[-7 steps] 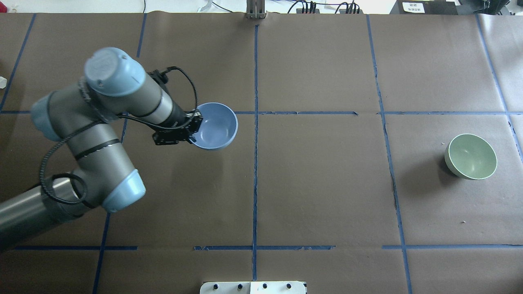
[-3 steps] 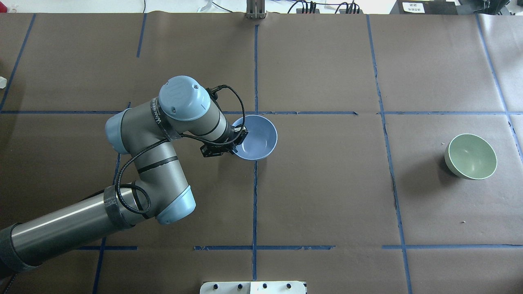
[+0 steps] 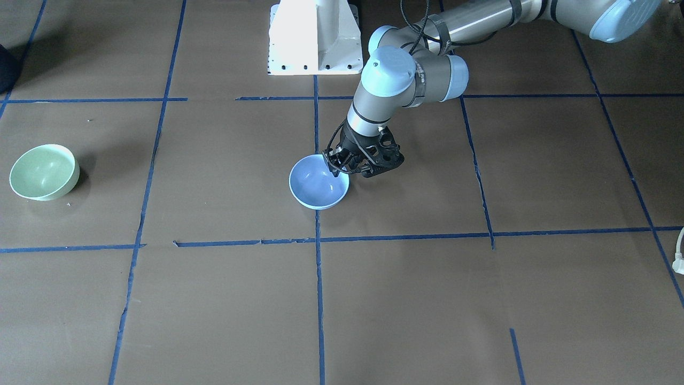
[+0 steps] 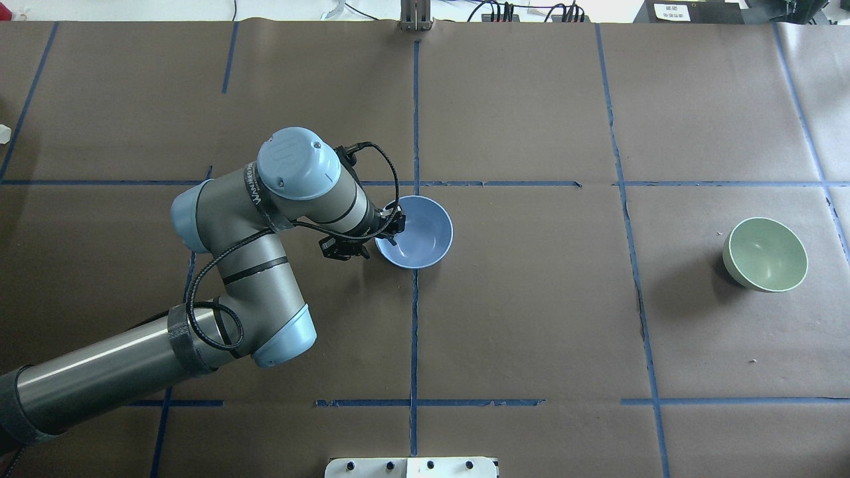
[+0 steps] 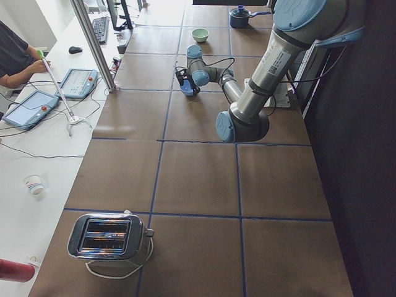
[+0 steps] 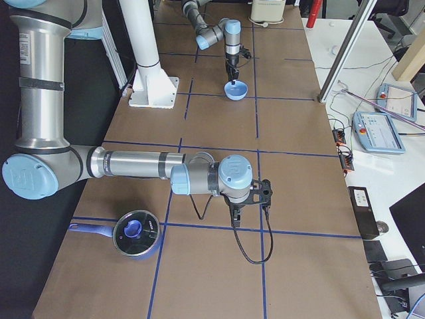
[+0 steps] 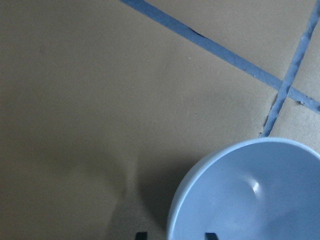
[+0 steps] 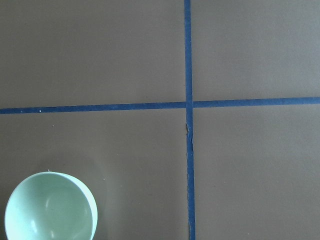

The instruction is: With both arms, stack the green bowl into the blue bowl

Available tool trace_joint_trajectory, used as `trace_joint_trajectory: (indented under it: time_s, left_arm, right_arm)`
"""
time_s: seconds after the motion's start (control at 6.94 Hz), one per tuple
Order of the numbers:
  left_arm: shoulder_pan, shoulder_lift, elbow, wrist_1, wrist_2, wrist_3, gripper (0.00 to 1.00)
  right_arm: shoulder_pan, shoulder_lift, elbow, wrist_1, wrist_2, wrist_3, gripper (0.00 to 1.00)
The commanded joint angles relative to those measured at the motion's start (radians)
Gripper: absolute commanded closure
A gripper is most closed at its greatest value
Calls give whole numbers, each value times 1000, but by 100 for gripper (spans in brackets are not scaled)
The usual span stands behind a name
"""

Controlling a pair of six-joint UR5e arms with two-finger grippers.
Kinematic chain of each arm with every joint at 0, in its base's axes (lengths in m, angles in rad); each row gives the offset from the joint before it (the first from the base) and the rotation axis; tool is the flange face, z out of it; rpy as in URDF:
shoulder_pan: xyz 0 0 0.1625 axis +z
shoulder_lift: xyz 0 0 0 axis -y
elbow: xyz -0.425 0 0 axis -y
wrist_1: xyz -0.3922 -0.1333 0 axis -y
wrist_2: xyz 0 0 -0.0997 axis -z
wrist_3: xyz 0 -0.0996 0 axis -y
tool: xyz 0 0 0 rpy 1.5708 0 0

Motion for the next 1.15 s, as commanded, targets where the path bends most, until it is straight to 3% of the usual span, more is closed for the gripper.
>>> trace_joint_trajectory:
  time_s: [0.0,0.14,0.43,0.58,0.72,1.01]
  left_arm:
    - [-54,63,-124,97,-72,23,0]
    - [-113,72,-204,229,-129,125,0]
    - [-149,149,-420,455,-130,272,0]
    - [-158,184,-493,510,-130,334,0]
    - [-181,202,-525,529,-130,359,0]
    - [-215,254,-562,529,-130,398,0]
  right_arm:
    - [-2,0,2,1,1,0,0]
    - [-3,0,0,1,1,0,0]
    - [-35,0,0,16,-1,31,0]
    - [-84,-14,-3,127,-3,158,0]
    - [-159,-49,-17,323,-21,324,0]
    - [-303,-86,-29,600,-58,629,0]
